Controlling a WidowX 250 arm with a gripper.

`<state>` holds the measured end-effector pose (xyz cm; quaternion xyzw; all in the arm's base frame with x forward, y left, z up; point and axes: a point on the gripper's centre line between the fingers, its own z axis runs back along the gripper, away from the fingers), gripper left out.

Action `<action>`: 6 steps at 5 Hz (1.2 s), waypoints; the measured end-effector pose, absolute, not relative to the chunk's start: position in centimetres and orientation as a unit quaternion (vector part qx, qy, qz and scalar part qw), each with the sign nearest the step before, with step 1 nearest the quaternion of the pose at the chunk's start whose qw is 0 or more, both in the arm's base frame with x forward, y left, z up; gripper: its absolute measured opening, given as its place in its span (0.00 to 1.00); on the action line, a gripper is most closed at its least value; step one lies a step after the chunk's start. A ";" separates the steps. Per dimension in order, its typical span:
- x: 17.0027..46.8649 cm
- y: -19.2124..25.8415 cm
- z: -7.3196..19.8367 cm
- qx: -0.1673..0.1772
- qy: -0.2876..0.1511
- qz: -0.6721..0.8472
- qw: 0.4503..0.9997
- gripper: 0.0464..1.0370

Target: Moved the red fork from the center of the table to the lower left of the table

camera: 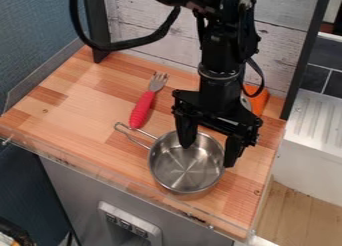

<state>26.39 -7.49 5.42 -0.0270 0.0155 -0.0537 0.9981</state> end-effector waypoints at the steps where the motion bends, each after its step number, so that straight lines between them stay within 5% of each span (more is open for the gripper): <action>1: 26.1 -7.4 4.7 -0.024 0.030 -0.051 0.998 0.96; 4: 28.1 1.2 5.3 0.029 0.006 0.080 0.996 0.96; 6: 30.6 5.5 5.5 0.029 -0.029 0.136 0.990 0.96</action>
